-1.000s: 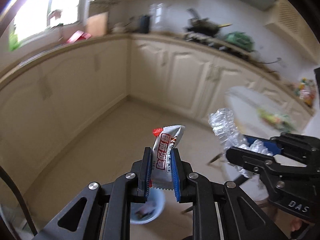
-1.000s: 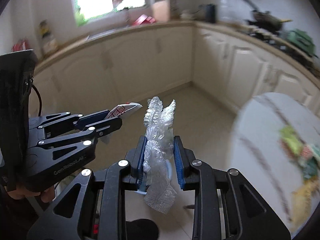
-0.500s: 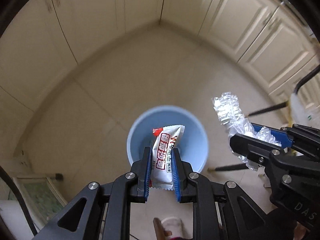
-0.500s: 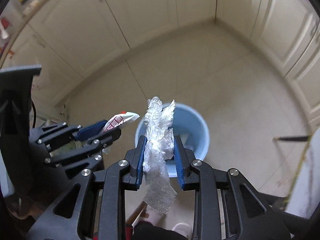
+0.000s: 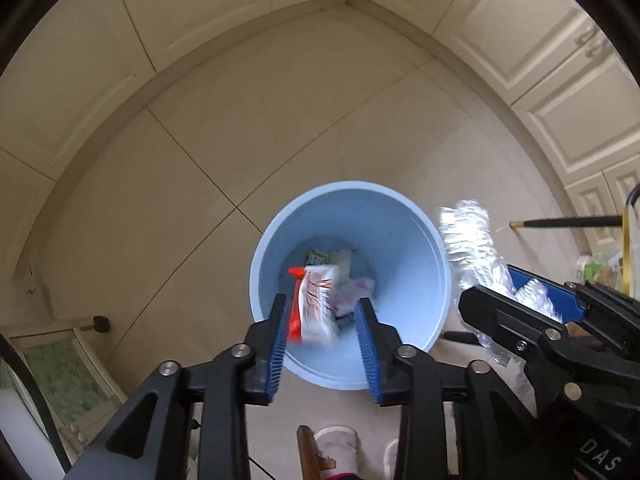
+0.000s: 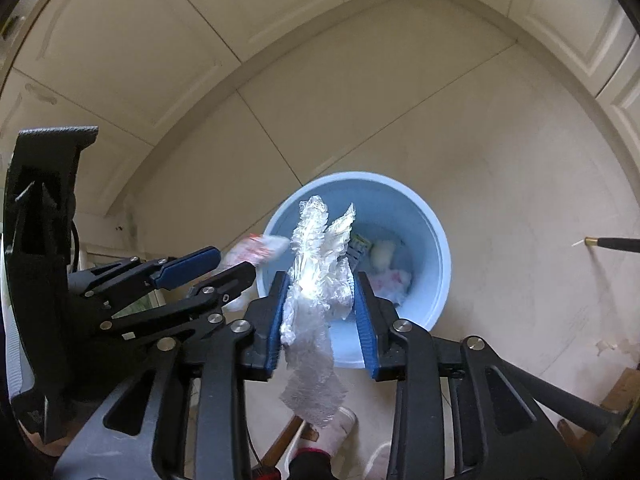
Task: Collect trash
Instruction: 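Carry packet and plastic wrap over the blue bin and open both tools, then move both tools back toward the table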
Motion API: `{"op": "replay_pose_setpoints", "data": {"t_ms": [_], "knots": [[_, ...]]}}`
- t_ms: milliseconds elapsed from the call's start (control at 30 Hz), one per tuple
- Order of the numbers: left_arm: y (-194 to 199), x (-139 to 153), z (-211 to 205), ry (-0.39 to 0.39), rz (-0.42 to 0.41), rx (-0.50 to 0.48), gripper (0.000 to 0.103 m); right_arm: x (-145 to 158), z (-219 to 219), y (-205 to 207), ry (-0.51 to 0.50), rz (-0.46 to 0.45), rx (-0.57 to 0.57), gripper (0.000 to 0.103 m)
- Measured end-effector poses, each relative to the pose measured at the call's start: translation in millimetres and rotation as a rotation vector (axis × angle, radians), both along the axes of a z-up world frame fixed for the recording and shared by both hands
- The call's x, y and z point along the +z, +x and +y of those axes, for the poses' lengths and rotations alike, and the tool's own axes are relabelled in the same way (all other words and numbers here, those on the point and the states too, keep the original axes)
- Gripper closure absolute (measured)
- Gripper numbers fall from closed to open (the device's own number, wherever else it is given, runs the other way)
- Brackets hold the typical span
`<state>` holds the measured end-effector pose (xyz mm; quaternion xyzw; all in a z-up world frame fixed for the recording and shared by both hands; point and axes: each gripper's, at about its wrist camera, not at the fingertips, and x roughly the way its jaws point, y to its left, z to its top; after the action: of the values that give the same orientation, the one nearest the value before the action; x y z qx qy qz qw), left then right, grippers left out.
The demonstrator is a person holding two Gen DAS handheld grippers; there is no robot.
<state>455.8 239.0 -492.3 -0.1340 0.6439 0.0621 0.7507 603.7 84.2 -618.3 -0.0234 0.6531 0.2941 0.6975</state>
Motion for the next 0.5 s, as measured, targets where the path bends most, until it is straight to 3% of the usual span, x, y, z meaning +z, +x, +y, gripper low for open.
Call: {"op": "replay_pose_setpoints", "data": {"t_ms": [200, 267, 367, 500], "knots": [[5.0, 25.0, 25.1, -0.017, -0.04, 0.043, 0.061, 12.7, -6.3, 3.2, 0.026, -0.012, -0.037, 0.044], [-2.8, 41.6, 24.5, -0.002, -0.063, 0.05, 0.061, 23.2, -7.2, 0.7, 0.037, -0.028, -0.036, 0.043], [-22.3, 80.5, 22.7, 0.054, -0.123, 0.064, 0.06, 46.0, 1.1, -8.4, 0.035, -0.082, -0.022, 0.042], [-56.5, 156.6, 6.8, 0.167, -0.263, 0.111, 0.058, 105.4, 3.4, -26.5, 0.006, -0.231, -0.001, 0.016]]}}
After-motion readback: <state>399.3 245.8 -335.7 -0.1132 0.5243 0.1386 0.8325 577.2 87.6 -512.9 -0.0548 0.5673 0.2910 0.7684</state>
